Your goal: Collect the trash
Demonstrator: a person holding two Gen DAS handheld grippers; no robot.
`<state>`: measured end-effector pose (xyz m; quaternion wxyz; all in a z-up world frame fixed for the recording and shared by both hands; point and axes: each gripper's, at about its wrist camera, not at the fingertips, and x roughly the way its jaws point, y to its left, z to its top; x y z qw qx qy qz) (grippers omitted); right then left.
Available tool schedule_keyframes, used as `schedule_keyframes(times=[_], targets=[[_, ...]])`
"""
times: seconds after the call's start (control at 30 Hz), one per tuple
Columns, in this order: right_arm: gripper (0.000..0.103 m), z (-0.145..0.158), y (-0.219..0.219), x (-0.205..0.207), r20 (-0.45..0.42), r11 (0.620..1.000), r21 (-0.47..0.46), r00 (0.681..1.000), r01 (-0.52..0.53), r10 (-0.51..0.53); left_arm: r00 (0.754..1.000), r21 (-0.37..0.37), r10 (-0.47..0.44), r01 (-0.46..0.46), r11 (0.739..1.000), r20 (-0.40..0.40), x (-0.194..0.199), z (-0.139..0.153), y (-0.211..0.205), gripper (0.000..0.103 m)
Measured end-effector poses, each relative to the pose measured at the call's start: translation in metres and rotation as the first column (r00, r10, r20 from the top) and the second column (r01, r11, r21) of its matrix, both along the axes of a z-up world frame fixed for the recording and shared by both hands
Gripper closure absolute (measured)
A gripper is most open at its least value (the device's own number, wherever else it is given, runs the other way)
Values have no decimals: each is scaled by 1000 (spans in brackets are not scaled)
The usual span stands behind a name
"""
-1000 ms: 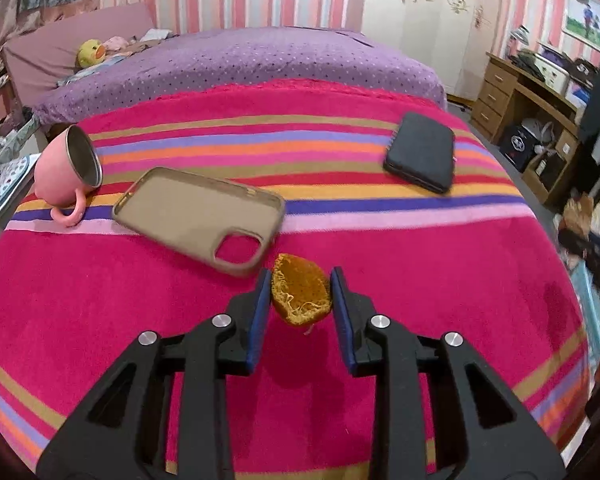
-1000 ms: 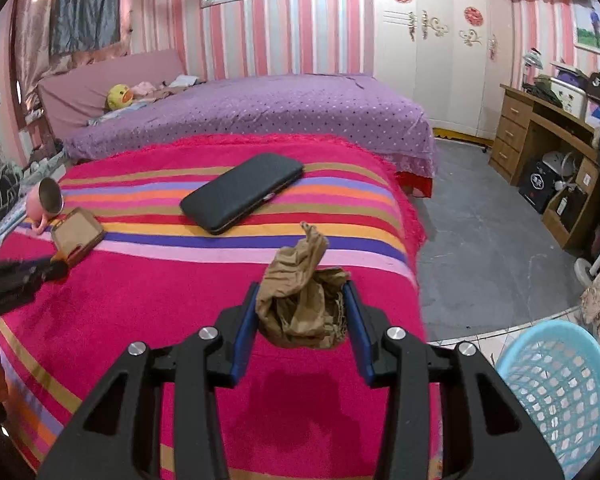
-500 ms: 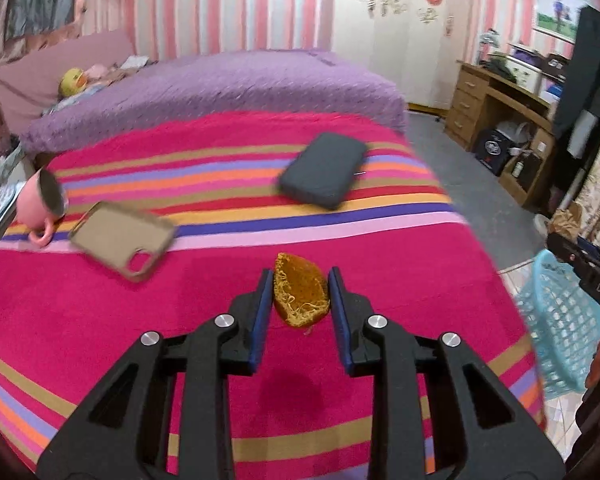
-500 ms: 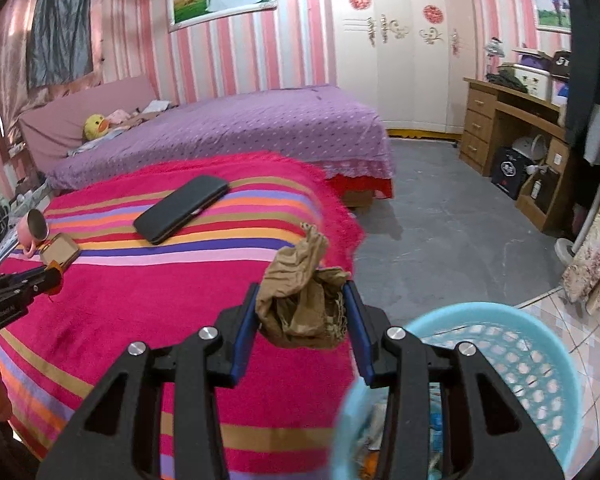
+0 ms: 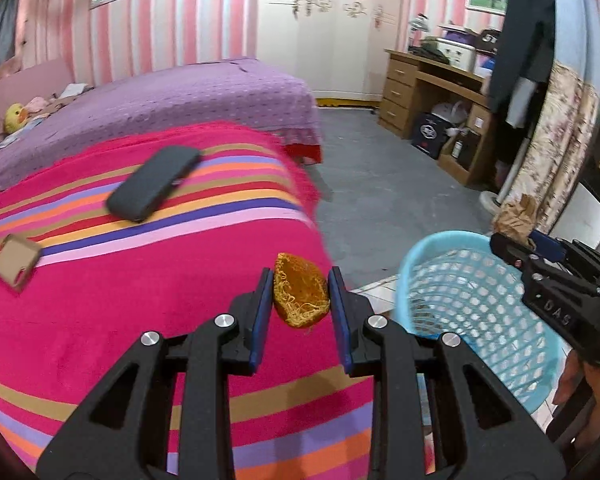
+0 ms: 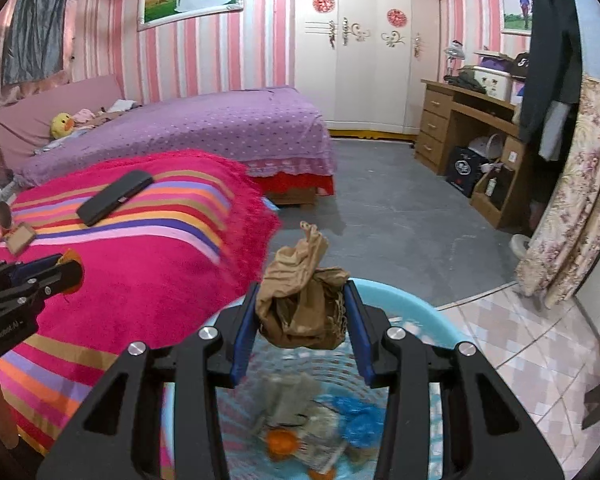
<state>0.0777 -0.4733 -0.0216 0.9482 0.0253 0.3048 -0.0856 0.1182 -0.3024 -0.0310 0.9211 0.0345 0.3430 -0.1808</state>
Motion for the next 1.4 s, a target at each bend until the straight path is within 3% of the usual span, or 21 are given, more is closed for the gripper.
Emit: schedule_keyframes(times=[0.2,0.37,0.63,0.67,0.77,0.87,1.13,1.17,1.27,1.4], targets=[[62,-12,-27,-6,-37,999,-36,999,37,-38,998,7,-59,59,998,-5,-10,-7,-47,76],[62,-17,-51,-17,-37,997,-13,996,82,-82,993,51,-115,115,992,-8,-16,-18,-84,75],[62,-22,-70,-25,-37,993,-12,992,118,-119,986,41,-162,163,986,-35,-15,-26,-113,73],[62,-23,-72,-26,-37,992,-11,992,123,-123,986,45,-164,166,985,-33,-15,-27,-115,68],[62,-22,-78,-31,-31,991,-2,990,137,-137,985,54,-171,173,984,-32,-15,-26,-116,38],[62,-22,-82,-35,-24,989,5,989,148,-148,986,69,-165,165,984,-4,-19,-23,-112,24],[60,-22,-75,-33,-18,993,1,992,122,-122,996,79,-83,81,994,21,-22,-7,-80,10],[55,-23,-74,-33,-19,993,-3,992,121,-121,997,77,-71,68,995,25,-24,-5,-74,9],[22,-26,-70,-32,-25,992,-8,992,127,-127,998,72,-53,51,996,30,-28,2,-54,7],[8,-19,-64,-35,-19,990,-5,990,140,-140,998,76,-2,-2,997,61,-39,14,-21,6]])
